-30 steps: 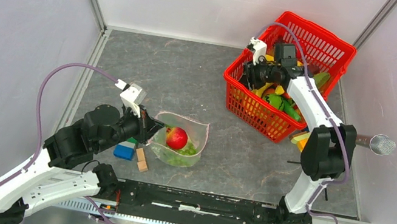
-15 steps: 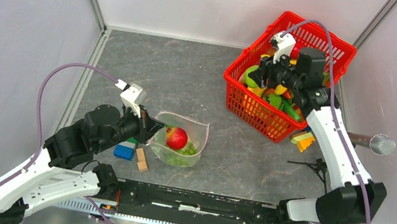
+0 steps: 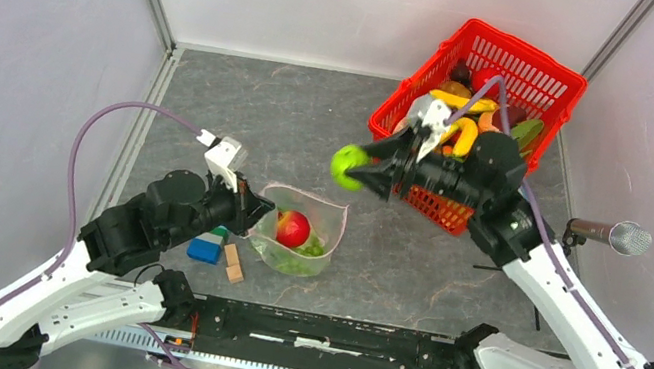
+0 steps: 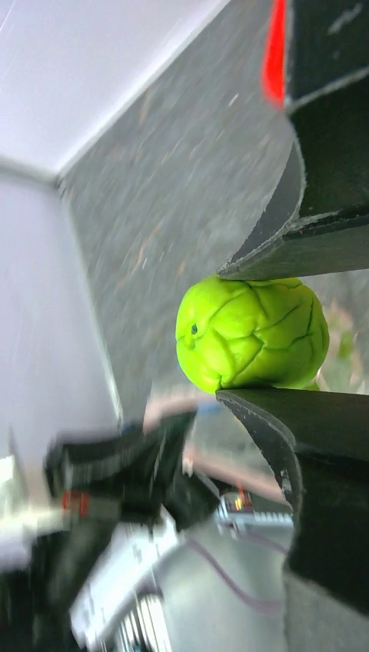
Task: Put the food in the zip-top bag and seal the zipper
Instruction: Pick up the fake fruit from the zipper food storage bag, then place the fake fruit in the zipper food storage bag.
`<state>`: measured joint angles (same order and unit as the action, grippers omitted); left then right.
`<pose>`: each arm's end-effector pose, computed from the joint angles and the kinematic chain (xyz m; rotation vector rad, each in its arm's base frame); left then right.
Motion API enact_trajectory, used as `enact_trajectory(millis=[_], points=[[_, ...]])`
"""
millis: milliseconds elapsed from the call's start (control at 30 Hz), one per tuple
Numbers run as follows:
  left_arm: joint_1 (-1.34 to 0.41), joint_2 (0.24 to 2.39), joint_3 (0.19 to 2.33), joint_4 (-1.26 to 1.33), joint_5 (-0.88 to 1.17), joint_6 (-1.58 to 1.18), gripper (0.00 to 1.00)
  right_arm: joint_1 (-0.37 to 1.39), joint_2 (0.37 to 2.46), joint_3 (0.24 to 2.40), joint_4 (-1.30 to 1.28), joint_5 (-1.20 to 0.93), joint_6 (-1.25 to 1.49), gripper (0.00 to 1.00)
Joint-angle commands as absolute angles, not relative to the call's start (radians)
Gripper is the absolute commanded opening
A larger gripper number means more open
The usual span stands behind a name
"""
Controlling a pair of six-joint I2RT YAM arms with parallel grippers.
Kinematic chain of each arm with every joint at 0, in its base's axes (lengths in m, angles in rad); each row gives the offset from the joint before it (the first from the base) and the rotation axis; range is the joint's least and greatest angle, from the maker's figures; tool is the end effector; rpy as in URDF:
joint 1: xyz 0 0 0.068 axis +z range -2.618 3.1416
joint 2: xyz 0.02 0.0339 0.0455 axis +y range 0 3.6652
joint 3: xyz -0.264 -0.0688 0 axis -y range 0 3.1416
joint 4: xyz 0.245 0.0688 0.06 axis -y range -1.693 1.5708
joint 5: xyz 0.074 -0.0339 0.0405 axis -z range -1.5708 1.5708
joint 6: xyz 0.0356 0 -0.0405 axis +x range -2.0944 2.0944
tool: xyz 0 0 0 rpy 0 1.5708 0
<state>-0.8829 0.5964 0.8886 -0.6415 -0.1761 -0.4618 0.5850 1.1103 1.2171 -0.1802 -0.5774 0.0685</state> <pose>0.0819 -0.0898 0.3525 0.2943 1.9625 -0.7268 0.1922 0.1506 0.4282 -0.8677 1.4893 0.9629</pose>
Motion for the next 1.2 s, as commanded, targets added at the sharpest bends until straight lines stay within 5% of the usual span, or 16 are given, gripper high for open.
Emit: enact_trajectory(millis=[0, 200, 400, 433, 500, 600, 867, 1167], points=[[-0.882, 0.620, 0.934, -0.629, -0.185, -0.508, 0.05, 0.759, 1.060, 1.167, -0.054, -0.600, 0.106, 0.12], [-0.882, 0.651, 0.997, -0.676, -0.208, -0.522, 0.05, 0.944, 1.104, 1.183, -0.155, -0.510, -0.004, 0.15], [-0.882, 0.689, 1.044, -0.713, -0.197, -0.536, 0.05, 1.031, 1.206, 1.240, -0.267, -0.111, -0.095, 0.27], [-0.882, 0.693, 1.054, -0.721, -0.201, -0.537, 0.05, 1.031, 1.209, 1.239, -0.261, -0.073, -0.099, 0.34], [-0.882, 0.697, 1.066, -0.736, -0.206, -0.537, 0.05, 1.031, 1.206, 1.241, -0.251, -0.053, -0.112, 0.62], [-0.882, 0.689, 1.062, -0.738, -0.225, -0.541, 0.05, 1.030, 1.177, 1.220, -0.213, -0.097, -0.120, 0.78], [-0.882, 0.698, 1.040, -0.711, -0.223, -0.539, 0.06, 1.030, 1.103, 1.168, -0.167, -0.112, -0.119, 0.82], [-0.883, 0.682, 1.013, -0.686, -0.219, -0.537, 0.06, 0.998, 0.999, 1.085, -0.109, 0.626, -0.156, 0.92]])
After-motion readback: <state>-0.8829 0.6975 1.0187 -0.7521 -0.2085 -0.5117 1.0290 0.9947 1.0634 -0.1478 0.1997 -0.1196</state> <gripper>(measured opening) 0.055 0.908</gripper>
